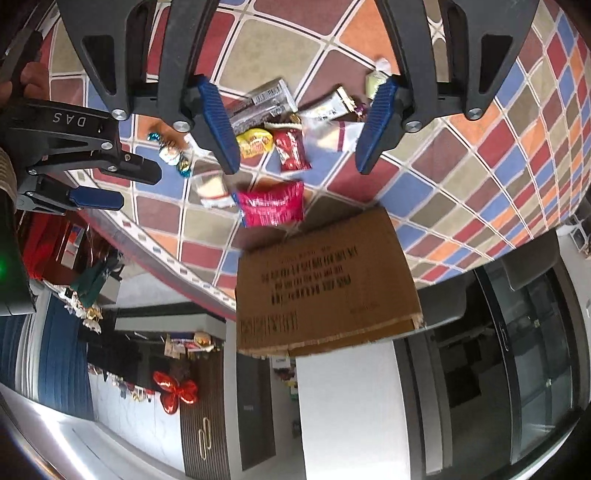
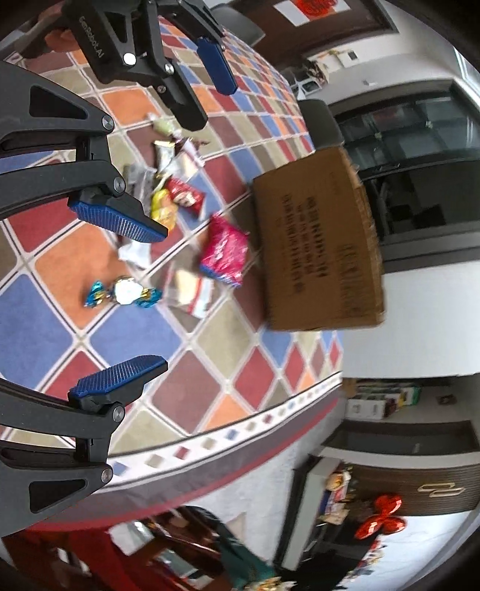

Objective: Organize snacks
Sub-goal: 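Grasp the blue-wrapped candy with the right tool while the left tool grasps the red packet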

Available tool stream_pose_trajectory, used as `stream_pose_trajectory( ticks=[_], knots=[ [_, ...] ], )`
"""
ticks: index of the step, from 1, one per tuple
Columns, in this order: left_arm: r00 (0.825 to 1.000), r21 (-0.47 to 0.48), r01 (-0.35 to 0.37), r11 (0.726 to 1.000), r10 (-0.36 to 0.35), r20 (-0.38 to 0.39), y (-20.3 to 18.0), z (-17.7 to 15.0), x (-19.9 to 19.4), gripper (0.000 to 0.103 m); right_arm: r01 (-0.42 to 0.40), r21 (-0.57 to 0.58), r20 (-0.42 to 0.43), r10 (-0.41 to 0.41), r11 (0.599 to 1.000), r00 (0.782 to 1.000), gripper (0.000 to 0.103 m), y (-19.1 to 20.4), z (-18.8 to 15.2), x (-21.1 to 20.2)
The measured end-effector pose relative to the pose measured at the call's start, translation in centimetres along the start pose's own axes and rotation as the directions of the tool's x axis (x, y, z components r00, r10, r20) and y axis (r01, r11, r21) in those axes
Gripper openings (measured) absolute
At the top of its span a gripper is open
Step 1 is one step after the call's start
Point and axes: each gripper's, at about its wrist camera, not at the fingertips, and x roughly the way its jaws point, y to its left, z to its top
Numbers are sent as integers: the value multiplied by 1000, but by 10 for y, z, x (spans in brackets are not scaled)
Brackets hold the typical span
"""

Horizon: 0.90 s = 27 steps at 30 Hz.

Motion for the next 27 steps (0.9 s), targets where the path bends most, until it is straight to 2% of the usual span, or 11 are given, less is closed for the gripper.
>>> stream_pose_trajectory(
  ticks=[6,13,27],
  knots=[
    [998,-23,21,1000,-22,-59,5,-7,24,55,-1,24,-68,3,1000,998,64,-4,-13,22],
    [992,-68,39,997,-46,-115,11,-8,51,45,-11,39,-114,15,999,993,52,-3,-20,36],
    [980,-83,41,996,-56,-190,7,-2,93,41,-14,42,-147,20,999,989,33,-3,-22,51]
  ],
)
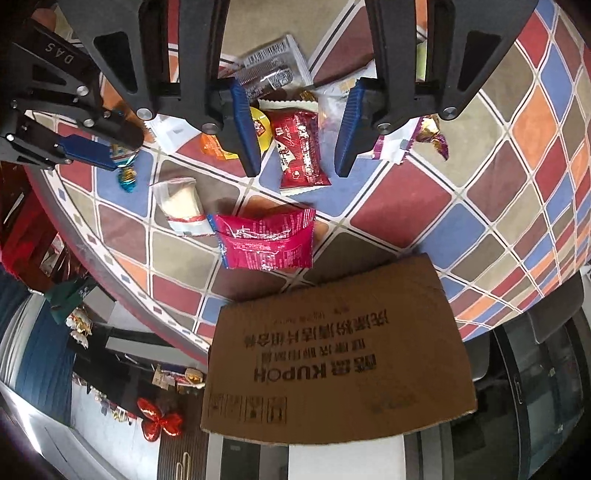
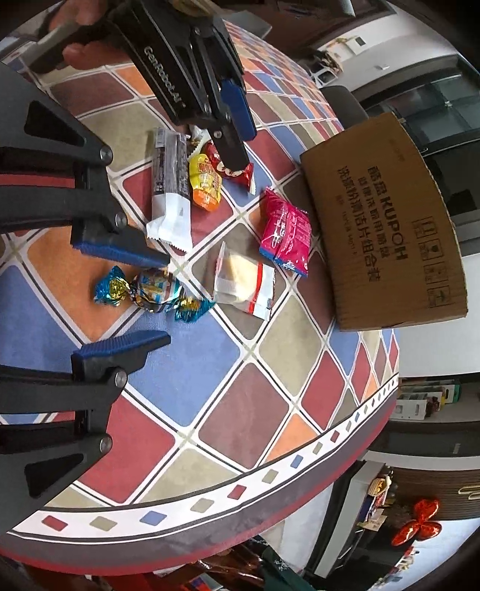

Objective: Organize snacks
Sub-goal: 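Grasp the blue-wrapped candy with the right tool while the left tool grasps the red packet, then carry the blue candy and red packet into the box and release both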

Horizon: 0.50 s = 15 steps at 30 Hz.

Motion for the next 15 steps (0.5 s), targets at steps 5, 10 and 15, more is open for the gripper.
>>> stream_pose_trajectory(
  ticks=[5,10,15],
  knots=[
    [999,9,-5,1000,5,-38,-1,2,12,33,2,-1,1,-2,1000,1000,26,-1,3,2],
    [998,-2,7,1000,-7,-55,0,2,17,25,3,-4,9,-3,1000,1000,26,1,7,1],
    [999,-14,21,1000,-22,-46,0,3,12,24,7,-25,33,-6,1000,999,26,6,9,-5]
  ],
)
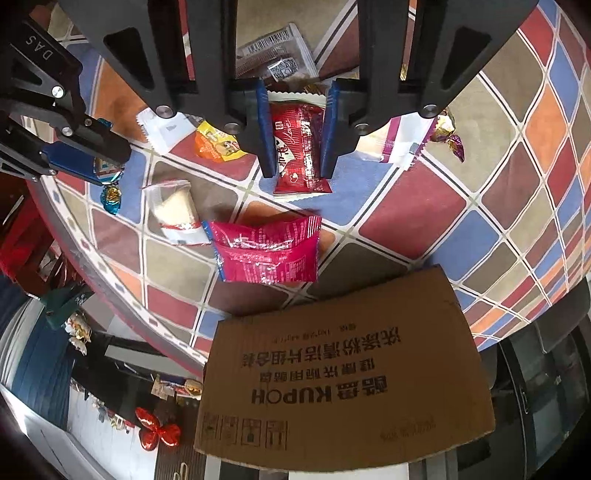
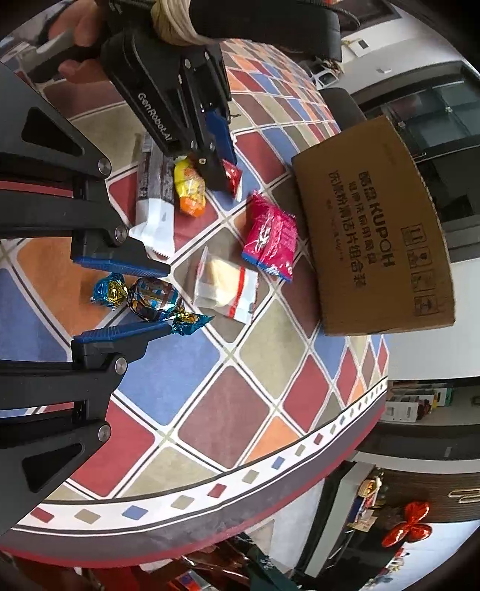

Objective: Organize snacks
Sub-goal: 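Carry the blue candy and red packet into the box and release both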

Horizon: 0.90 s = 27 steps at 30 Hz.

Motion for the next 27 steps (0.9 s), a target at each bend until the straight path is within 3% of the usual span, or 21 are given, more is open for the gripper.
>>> stream_pose_trajectory(
  ticks=[17,27],
  knots=[
    [987,1,-1,1000,1,160,1,3,-82,24,-71,-31,116,74,997,990,26,13,16,-46],
    [965,20,-15,1000,9,263,-1,13,-129,24,-133,-38,179,137,990,974,26,19,35,-74]
  ],
)
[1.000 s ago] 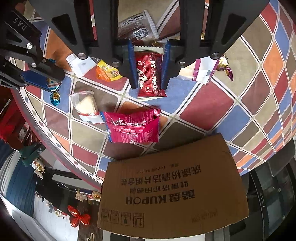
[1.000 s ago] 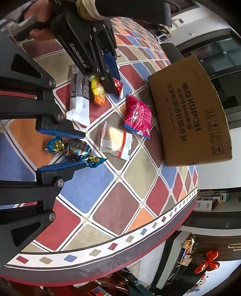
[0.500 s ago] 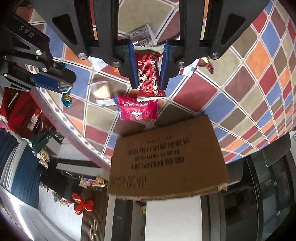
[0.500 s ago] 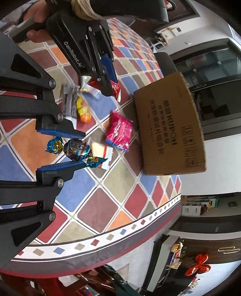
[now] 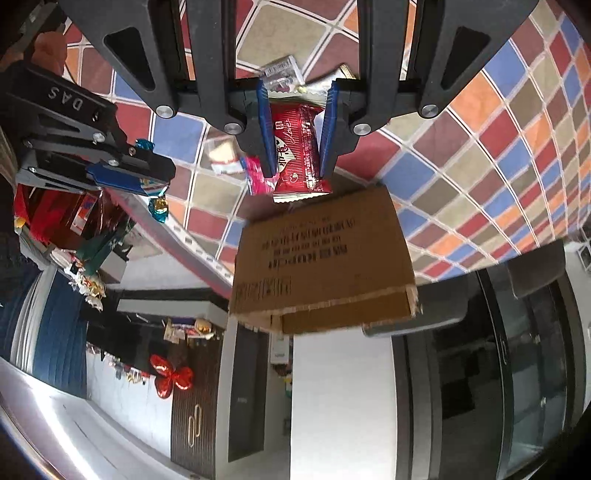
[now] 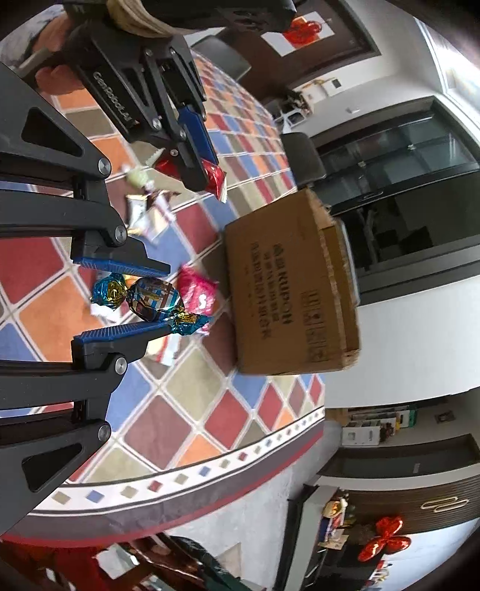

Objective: Organize snacks
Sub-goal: 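Carry the blue candy and red packet into the box and release both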

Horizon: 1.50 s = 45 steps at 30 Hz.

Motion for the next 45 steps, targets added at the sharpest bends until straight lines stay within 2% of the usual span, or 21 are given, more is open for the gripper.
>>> stream_pose_trajectory(
  ticks=[6,16,26,32,38,45],
  knots=[
    [998,11,-9,1000,8,60,5,23,-17,24,-4,-26,64,6,1000,998,26,7,26,-13],
    [993,28,-22,999,19,113,20,67,-27,24,-6,-85,146,18,996,989,26,22,79,-25],
    [993,74,-19,997,10,120,32,115,-18,24,-19,-125,154,39,992,987,26,28,129,-19],
    [995,59,-11,998,6,97,45,139,2,24,-33,-151,125,52,988,991,26,29,158,1],
    [996,22,37,999,-39,79,62,158,30,24,-21,-159,86,35,987,996,26,27,182,30],
    [999,23,13,1000,-14,47,67,174,59,24,-9,-124,52,15,992,999,26,11,202,59]
  ],
)
